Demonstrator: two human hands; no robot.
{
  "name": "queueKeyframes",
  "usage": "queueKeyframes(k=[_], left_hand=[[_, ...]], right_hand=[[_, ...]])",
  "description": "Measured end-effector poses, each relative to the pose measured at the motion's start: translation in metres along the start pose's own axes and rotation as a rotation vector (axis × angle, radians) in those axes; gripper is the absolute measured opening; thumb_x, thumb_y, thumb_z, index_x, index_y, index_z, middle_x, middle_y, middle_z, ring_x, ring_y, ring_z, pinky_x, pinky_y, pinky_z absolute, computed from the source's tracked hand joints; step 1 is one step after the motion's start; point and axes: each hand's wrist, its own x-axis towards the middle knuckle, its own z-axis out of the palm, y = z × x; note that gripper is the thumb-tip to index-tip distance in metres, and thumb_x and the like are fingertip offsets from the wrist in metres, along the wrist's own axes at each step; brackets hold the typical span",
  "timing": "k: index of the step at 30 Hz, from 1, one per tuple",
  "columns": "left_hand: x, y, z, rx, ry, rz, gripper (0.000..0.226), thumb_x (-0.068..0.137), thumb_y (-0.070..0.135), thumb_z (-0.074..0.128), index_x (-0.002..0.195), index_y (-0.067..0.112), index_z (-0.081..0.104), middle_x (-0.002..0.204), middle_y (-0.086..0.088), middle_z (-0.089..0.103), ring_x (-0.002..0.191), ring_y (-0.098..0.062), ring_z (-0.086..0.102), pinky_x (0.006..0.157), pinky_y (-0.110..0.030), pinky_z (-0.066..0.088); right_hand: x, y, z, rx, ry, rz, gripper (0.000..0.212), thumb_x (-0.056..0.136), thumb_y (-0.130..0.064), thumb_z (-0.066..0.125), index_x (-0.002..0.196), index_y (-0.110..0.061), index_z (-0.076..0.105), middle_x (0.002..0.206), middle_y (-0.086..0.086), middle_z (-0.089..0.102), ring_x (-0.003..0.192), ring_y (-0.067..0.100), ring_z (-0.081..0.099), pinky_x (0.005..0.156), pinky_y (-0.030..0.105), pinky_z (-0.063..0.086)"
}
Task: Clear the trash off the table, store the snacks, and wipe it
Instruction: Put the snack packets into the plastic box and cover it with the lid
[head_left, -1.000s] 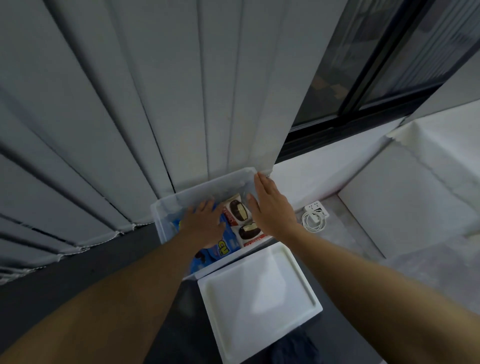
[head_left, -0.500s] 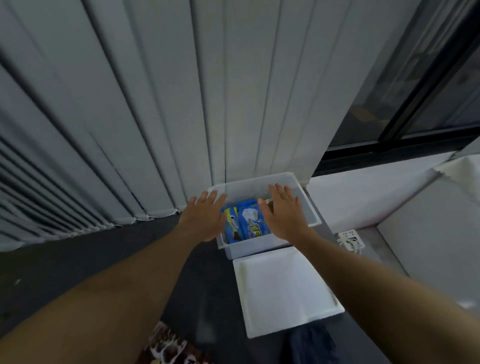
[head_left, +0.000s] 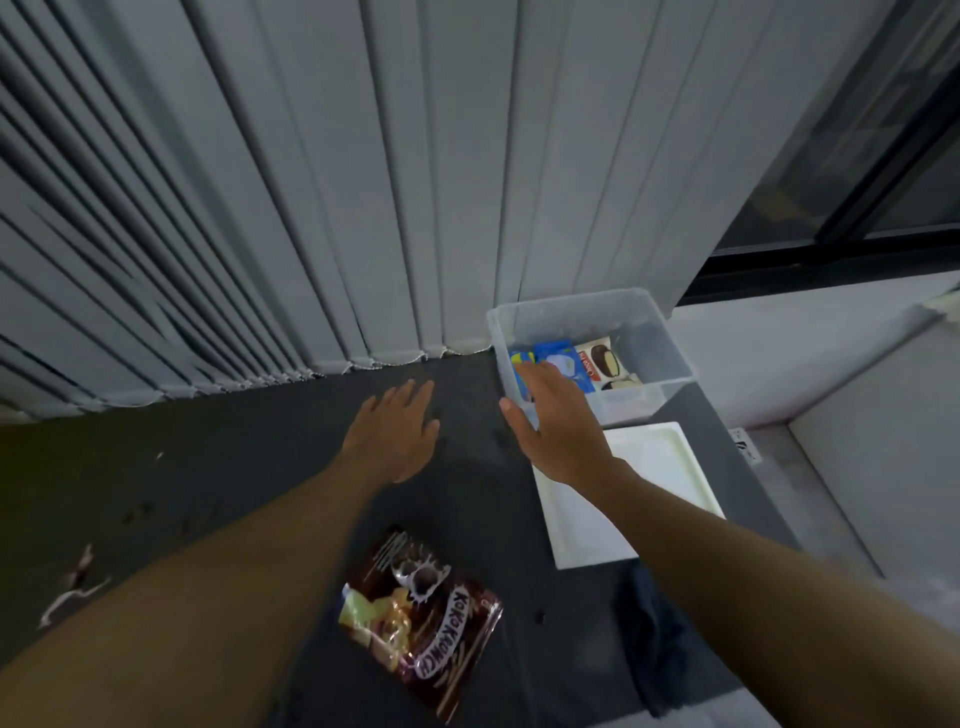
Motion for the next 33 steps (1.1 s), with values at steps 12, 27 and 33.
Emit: queueKeyframes(k=[12,27,33], left_hand=[[-0.068,-0.054,0.095,-0.149,-0.393,-0.069,0.075,0.101,0.041,0.043,0.158,0.018,0.0,0.164,-0.012,0.007,0.149,-0.034,0.015,0.119,-0.046,0.023],[-0.087,-0.058,0.111,-0.263,-0.292,-0.044,0.062,0.095,0.021,0.054,0.148,0.009,0.024,0.139,-0.02,0.05,0.125,-0.037,0.05,0.102,-0.04,0.043],[-0.083,-0.04,0.071,-0.378,-0.182,0.012,0.054,0.095,0.016,0.056,0.143,0.011,0.031,0.129,-0.015,0.057,0.117,-0.032,0.055,0.087,-0.028,0.041]], right_hand=[[-0.118,-0.014,0.078,-0.025,-0.437,0.241,0.054,0.082,-0.063,0.062,0.117,-0.022,0.055,0.111,-0.002,0.059,0.1,0.019,0.06,0.085,0.034,0.05],[-0.159,-0.032,0.083,0.034,-0.563,0.471,0.033,0.079,-0.036,0.078,0.093,-0.019,0.053,0.093,-0.002,0.057,0.085,0.016,0.055,0.067,0.028,0.04],[-0.142,-0.033,0.052,0.212,-0.314,0.611,0.026,0.074,-0.023,0.079,0.087,-0.022,0.056,0.087,-0.003,0.061,0.084,0.018,0.062,0.066,0.03,0.052]])
